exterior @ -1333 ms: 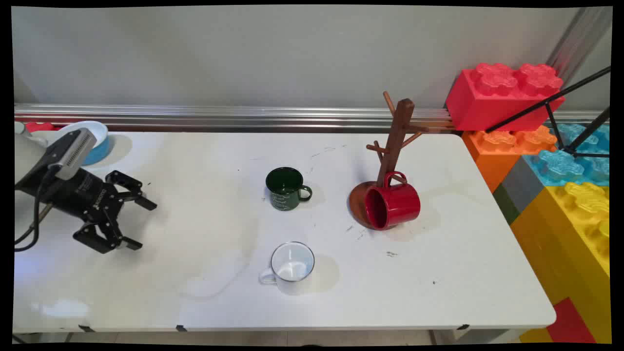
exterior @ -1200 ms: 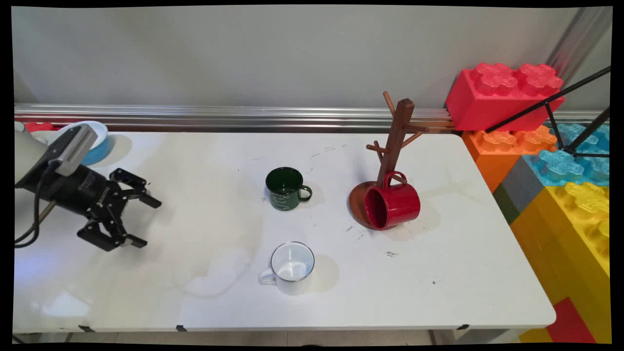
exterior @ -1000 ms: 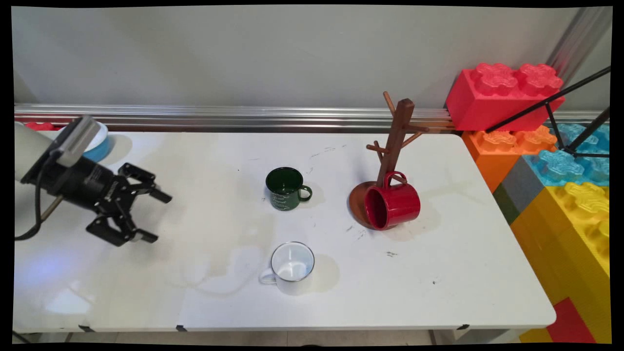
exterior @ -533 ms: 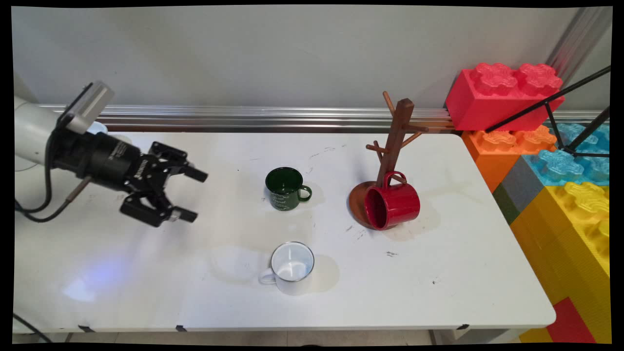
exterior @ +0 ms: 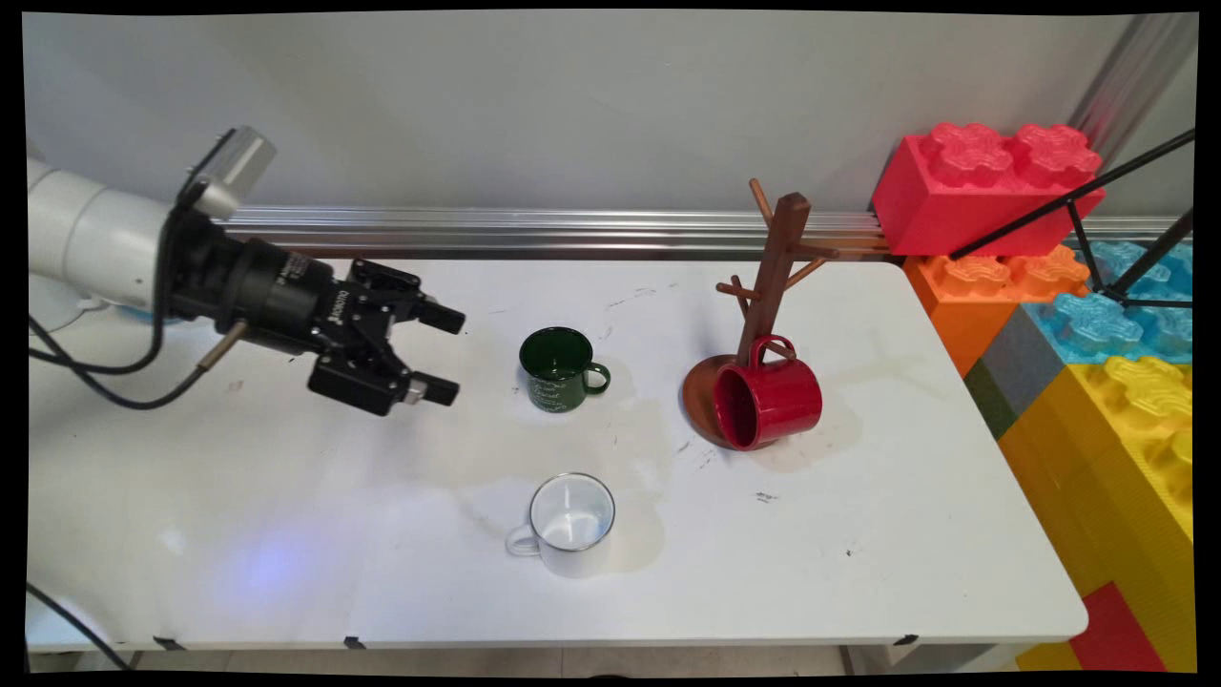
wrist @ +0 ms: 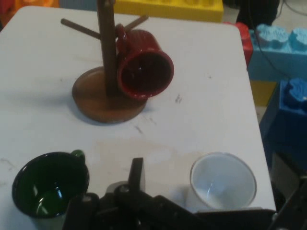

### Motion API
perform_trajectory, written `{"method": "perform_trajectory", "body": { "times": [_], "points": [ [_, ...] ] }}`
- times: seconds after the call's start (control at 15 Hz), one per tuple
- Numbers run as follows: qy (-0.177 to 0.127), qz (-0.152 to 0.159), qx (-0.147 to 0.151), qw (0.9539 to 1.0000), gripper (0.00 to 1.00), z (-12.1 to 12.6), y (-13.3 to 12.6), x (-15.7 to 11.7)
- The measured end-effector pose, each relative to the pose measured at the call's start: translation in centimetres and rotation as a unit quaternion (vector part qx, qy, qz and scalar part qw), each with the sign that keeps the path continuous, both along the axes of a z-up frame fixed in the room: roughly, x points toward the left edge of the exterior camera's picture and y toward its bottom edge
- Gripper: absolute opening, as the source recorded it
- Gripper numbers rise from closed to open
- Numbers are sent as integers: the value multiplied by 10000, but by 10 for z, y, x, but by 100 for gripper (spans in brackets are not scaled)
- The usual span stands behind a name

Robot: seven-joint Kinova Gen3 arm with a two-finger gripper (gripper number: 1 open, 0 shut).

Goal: Pick up the red mug from the rack

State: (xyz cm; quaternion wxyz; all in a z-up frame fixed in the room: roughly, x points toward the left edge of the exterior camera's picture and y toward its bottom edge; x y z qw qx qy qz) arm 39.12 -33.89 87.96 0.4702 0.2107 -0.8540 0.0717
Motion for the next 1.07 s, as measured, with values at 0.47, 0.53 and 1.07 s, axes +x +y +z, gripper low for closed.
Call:
{"method": "perform_trajectory", "body": {
  "times": [0.47, 0.53, 1.07],
  "points": [
    [223, 306, 383, 9986, 100, 7, -13, -53],
    [242, 347, 431, 9982, 100, 8, -14, -61],
    [293, 816, 845, 9926, 100, -4, -21, -113]
  ]
}}
